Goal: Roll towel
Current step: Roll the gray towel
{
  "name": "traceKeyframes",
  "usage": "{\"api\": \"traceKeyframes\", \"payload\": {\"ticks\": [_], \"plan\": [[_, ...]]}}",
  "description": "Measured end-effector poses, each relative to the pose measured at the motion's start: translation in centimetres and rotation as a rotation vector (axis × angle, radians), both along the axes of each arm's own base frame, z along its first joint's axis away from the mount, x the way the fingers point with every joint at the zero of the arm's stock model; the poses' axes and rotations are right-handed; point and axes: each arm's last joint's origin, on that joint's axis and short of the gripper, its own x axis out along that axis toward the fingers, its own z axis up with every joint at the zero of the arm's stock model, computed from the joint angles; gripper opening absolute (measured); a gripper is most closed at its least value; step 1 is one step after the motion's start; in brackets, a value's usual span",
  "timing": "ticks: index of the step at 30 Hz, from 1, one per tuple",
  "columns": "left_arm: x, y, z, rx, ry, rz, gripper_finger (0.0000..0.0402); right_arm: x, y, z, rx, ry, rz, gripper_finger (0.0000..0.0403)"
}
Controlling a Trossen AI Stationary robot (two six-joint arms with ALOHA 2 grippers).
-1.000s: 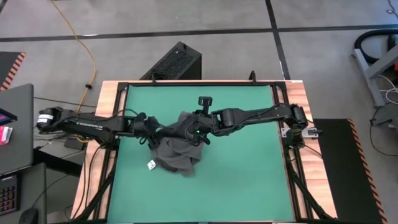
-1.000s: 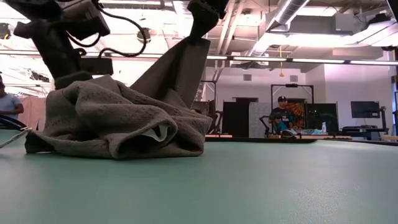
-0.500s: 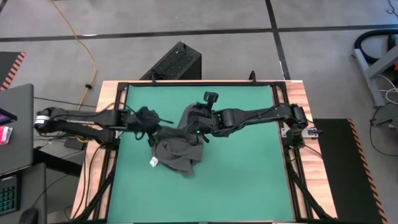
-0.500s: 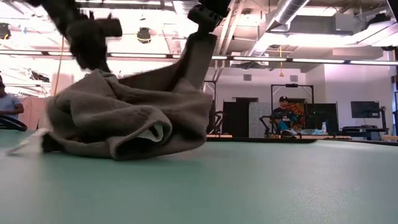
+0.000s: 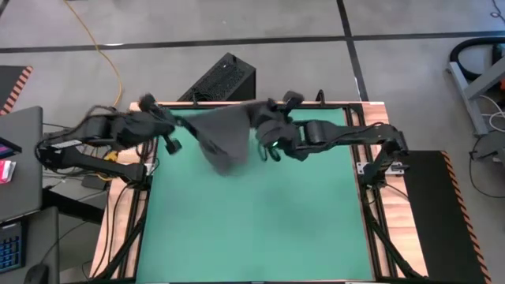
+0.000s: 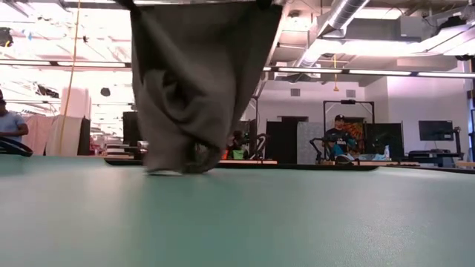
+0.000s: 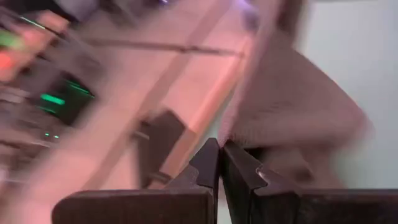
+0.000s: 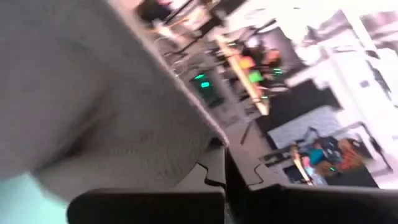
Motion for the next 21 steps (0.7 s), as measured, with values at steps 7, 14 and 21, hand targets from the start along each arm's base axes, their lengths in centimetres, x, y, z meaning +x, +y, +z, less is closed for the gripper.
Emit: {"api": "traceKeyframes", "payload": {"ticks": [7, 14, 21], "plan": [[-0.2, 1.7, 5.5, 0.248, -0.031, 0.100, 0.0000, -1.9, -2.2, 5.3, -0.089, -0.175, -0.034, 0.0011], [1.3, 3.6, 6.0, 0.320, 0.075, 0.146, 0.0000, -2.6, -4.1, 6.0, -0.121, -0.143, -0.122, 0.0011], [1.8, 3.6, 3.0, 0.041, 0.157, 0.081, 0.0000, -3.6, -2.4, 2.2, -0.156, 0.078, -0.302, 0.0011]]}}
